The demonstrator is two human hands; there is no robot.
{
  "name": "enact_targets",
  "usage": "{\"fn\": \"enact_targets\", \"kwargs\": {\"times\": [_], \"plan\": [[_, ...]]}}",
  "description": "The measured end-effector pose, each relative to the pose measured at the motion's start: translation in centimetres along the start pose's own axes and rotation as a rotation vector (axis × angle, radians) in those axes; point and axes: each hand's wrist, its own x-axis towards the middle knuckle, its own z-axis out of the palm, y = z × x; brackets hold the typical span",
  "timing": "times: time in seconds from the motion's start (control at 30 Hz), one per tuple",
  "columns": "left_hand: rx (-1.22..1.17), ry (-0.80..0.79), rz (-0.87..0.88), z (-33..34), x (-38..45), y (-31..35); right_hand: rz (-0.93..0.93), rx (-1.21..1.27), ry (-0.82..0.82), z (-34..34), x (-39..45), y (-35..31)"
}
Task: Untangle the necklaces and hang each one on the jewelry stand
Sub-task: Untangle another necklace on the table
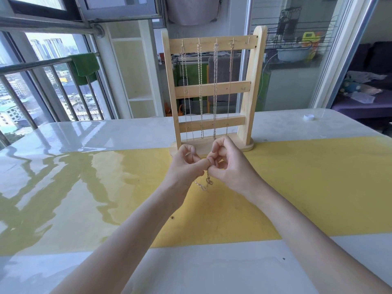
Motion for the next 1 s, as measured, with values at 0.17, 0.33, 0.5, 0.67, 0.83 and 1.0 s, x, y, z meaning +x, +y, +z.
{"fn": "enact_targets", "kwargs": {"times": [0.17,0.33,0.5,0.67,0.83,1.0], "plan": [[-0.081,0.041,0.016,0.0,0.0,-0.4,0.09,0.312,0.154,0.7,-0.2,0.5],[-0.108,-0.043,-0.1,-0.8,0.2,-0.2,0.129,0.551,0.112,0.0,-0.1,0.7],[0.046,-0.105,-0.022,-1.2,0.4,0.6,0.135,0.566,0.039,-0.7,0.0,0.6],[0.13,-0.14,0.02,-1.2,0.5,0.8,0.148,0.581,-0.009,-1.1,0.0,0.5],[0.154,-0.184,0.041,-0.9,0.4,0.9,0.172,0.583,-0.083,-1.5,0.0,0.4],[0.213,-0.124,0.146,-0.3,0.1,0.6,0.168,0.486,-0.061,-1.2,-0.1,0.4]]}}
